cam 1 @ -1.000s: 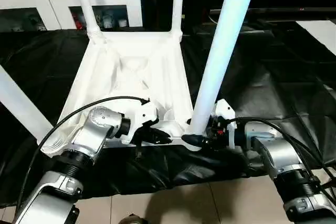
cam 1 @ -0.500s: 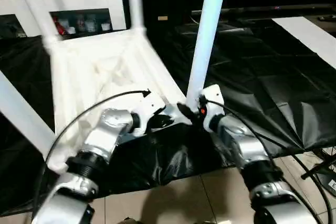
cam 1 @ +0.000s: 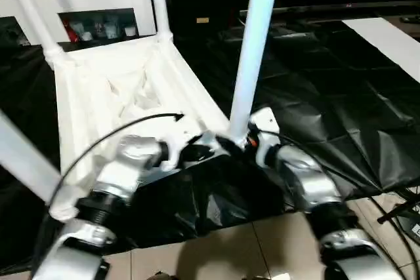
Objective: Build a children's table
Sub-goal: Rotate leg to tighten
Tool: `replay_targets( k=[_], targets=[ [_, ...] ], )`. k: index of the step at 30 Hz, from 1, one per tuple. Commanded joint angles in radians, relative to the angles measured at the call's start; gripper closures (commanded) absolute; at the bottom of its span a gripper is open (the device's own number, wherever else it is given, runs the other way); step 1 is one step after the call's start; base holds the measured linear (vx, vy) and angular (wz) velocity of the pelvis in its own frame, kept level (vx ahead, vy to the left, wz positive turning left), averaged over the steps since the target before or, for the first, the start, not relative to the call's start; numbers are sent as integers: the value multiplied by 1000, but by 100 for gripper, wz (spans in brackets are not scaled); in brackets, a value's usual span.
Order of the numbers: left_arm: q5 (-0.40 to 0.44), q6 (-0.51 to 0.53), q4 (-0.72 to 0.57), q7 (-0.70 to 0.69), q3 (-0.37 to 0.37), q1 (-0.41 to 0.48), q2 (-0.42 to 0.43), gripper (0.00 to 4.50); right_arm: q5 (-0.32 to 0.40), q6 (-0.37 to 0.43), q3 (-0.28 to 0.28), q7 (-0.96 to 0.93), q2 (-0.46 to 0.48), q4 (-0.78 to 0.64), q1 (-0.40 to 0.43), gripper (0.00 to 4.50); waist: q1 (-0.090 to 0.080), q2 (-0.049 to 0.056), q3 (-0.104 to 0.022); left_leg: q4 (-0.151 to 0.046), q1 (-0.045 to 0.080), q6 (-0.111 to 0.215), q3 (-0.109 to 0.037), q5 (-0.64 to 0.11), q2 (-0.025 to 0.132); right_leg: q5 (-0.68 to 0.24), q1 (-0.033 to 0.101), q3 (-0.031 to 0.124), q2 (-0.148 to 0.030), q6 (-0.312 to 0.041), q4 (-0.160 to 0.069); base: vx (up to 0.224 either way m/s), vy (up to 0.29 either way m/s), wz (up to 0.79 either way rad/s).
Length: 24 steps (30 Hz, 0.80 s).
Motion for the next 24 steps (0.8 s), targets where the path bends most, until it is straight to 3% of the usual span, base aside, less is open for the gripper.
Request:
replay_targets(
  k=[1, 6, 8, 11, 14, 20, 24],
  targets=[
    [-44, -38, -37, -40, -47, -37, -34, 450, 11, 2, 146, 150, 44, -12, 21, 66, 9, 2, -63, -65, 18, 55, -49, -164, 98, -93, 38, 58, -85, -272, -57, 0, 0, 0],
    [-55, -57, -20, -124, -62, -46, -7, 450, 39, 25, 180, 318, -20, -81, 52, 66, 32, 1, -63, -62, 19, 73, -45, -149, 102, -82, 38, 56, -84, -279, -53, 0, 0, 0],
    [-58, -66, -7, -143, -63, -52, 1, 450, 52, 45, 192, 370, -41, -110, 64, 66, 45, 2, -60, -65, 28, 51, -43, -193, 104, -140, 31, 57, -83, -270, -60, 0, 0, 0],
    [-57, -71, 12, -168, -62, -61, 9, 450, 56, 70, 216, 438, -72, -142, 82, 88, 52, 3, -58, -72, 30, 15, -46, -241, 106, -213, 30, 59, -86, -248, -67, 0, 0, 0],
    [-58, -70, 18, -186, -63, -65, 14, 450, 60, 88, 225, 467, -83, -154, 87, 109, 54, 1, -58, -74, 33, -8, -47, -264, 105, -238, 29, 61, -90, -240, -70, 0, 0, 0],
    [-59, -78, 32, -215, -67, -69, 26, 450, 62, 125, 237, 504, -98, -187, 100, 162, 56, 0, -62, -71, 24, 9, -49, -208, 104, -173, 35, 59, -91, -249, -61, 0, 0, 0],
    [-55, -84, 39, -204, -62, -70, 24, 450, 58, 135, 237, 506, -97, -196, 105, 173, 56, 0, -61, -71, 24, 12, -49, -208, 104, -181, 35, 58, -92, -251, -62, 0, 0, 0]
  ],
)
